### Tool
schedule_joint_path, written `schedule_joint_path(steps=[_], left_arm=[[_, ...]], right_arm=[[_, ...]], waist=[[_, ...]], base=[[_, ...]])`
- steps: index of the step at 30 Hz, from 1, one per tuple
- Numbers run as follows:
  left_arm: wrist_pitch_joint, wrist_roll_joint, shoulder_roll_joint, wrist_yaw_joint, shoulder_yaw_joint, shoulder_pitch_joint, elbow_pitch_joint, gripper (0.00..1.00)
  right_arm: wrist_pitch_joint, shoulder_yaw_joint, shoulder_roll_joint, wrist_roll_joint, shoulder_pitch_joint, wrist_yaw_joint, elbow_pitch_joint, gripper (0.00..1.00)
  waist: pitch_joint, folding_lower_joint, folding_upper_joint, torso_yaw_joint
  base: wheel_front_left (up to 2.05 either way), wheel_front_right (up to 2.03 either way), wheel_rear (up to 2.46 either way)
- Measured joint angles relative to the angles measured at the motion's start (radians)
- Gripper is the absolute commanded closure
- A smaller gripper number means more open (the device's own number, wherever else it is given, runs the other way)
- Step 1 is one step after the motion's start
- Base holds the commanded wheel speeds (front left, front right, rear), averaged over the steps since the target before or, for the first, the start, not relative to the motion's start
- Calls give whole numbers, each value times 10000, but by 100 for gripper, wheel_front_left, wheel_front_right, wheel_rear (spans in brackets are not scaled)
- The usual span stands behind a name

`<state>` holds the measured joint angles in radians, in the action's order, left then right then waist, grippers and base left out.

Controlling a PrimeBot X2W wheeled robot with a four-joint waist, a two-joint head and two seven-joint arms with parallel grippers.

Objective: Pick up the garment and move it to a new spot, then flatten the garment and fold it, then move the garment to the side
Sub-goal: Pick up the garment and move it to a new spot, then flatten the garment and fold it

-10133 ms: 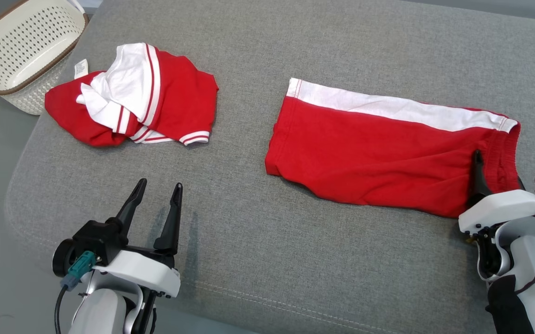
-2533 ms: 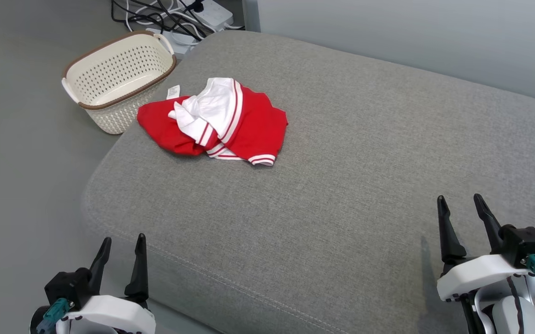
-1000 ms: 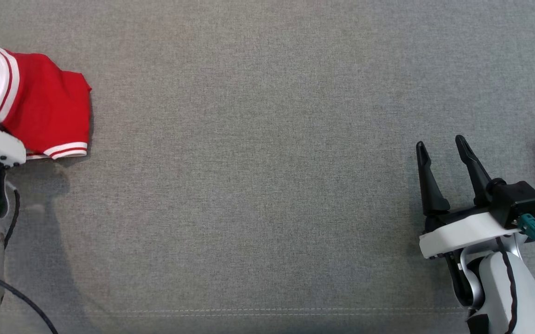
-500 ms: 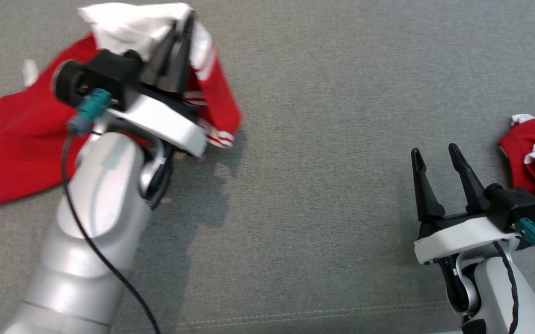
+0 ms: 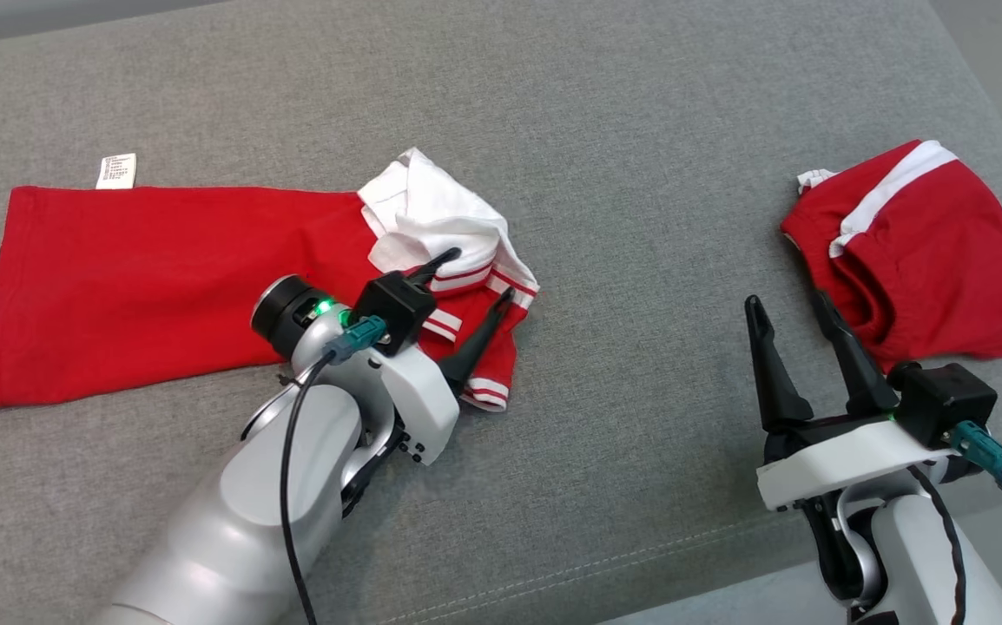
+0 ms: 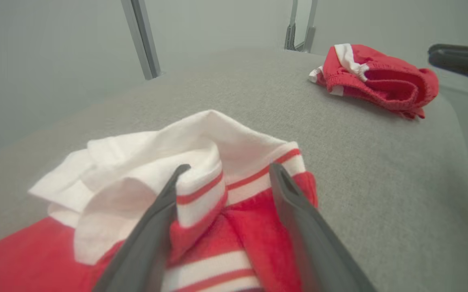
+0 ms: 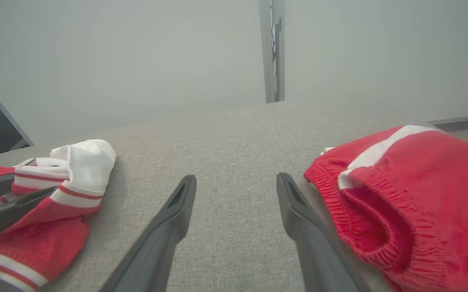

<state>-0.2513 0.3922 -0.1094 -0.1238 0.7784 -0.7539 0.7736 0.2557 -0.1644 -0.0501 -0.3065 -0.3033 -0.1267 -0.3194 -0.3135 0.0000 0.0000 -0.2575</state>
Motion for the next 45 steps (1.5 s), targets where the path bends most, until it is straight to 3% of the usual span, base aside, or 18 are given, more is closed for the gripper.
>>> schedule_joint_path(steps=[5,9,13,17,25,35,36,37,38,45], left_arm=[[-4,493,-397,19,-1024,284,-293,0],[-48,497,-652,153,-2040,956,-1221,0],[-46,485,-543,151,-2627,1927,-1511,0],[-46,447,-351,148,-3110,2549,-1569,0],[-46,173,-46,48,-3624,3137,-1465,0],[-46,-121,265,8,-3845,3184,-1440,0],[-46,-176,297,6,-3852,3186,-1429,0],[-46,-211,320,4,-3858,3188,-1417,0],[-46,-213,328,4,-3856,3189,-1407,0],[-46,-104,410,2,-3659,3197,-1482,0]], right_arm=[[0,104,0,-12,-166,2,155,0],[0,-616,-17,-50,-577,2,186,0],[0,-1620,-35,-184,-1073,0,-337,0],[-21,-1952,-42,-268,-1536,2,-1300,0],[-483,-1810,-98,-176,-2210,0,-3250,0],[-721,-848,-119,541,-3036,2,-5204,1],[-780,-830,-115,614,-3087,0,-5369,51],[-865,-826,-115,665,-3138,0,-5524,88],[-922,-813,-109,683,-3202,0,-5683,100],[-541,-219,-119,1350,-4495,0,-6077,100]], waist=[[148,0,0,520],[332,0,0,1123],[554,0,0,1844],[739,0,0,2602],[899,0,0,3819],[893,0,0,4338],[891,0,0,4360],[894,0,0,4378],[901,0,0,4394],[947,0,0,4615]], base=[[0,0,0],[0,0,0],[0,0,0],[0,0,0],[0,0,0],[0,0,0],[0,0,0],[0,0,0],[0,0,0],[0,0,0]])
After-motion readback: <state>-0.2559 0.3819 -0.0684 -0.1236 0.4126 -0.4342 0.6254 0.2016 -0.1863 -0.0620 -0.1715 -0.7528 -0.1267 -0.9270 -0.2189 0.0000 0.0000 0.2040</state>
